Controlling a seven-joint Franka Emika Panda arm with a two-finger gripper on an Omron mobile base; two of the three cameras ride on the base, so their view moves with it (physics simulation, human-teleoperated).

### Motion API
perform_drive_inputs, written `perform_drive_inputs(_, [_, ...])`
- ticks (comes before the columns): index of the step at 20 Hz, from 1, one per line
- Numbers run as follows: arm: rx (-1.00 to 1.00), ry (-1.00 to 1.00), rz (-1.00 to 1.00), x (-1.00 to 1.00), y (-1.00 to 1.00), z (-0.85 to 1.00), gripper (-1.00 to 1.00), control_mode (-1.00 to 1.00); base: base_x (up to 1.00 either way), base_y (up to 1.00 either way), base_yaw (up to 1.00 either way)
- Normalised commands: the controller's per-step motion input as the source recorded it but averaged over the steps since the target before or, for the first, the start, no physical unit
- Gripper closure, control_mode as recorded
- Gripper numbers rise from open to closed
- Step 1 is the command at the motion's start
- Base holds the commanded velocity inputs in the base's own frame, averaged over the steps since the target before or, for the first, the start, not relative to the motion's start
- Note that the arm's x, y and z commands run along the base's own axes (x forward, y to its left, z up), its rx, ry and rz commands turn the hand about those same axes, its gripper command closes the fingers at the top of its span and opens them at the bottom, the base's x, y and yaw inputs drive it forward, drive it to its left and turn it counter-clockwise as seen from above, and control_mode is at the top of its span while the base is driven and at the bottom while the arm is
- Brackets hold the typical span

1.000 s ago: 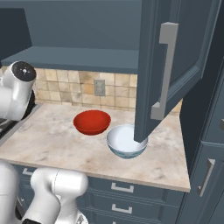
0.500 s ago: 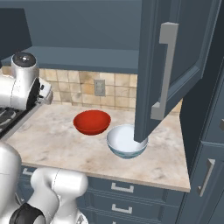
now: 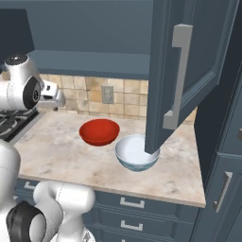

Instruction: Open the cabinet. Pick the bowls from the counter and place them in the cabinet. Then close the cabinet.

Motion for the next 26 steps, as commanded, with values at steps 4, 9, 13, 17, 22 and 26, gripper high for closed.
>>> perform_drive_inputs(4, [-0.24, -0.12, 0.00, 0.00, -0.17, -0.57, -1.00, -1.00, 0.00, 0.00, 0.00])
perform_drive_inputs(9, [-0.20, -0.11, 0.00, 0.00, -0.22, -0.61, -1.00, -1.00, 0.00, 0.00, 0.00])
perform_drive_inputs(13, [-0.15, -0.07, 0.00, 0.00, -0.23, -0.45, -1.00, -1.00, 0.00, 0.00, 0.00])
perform_drive_inputs(17, [-0.01, 0.00, 0.00, 0.08, -0.20, -0.08, -1.00, -1.00, 0.00, 0.00, 0.00])
perform_drive_inputs(22, [0.01, 0.01, 0.03, 0.34, -0.05, 0.00, -1.00, -1.00, 0.00, 0.00, 0.00])
perform_drive_inputs(26, [0.00, 0.02, 0.07, 0.40, 0.00, -0.11, -1.00, -1.00, 0.00, 0.00, 0.00])
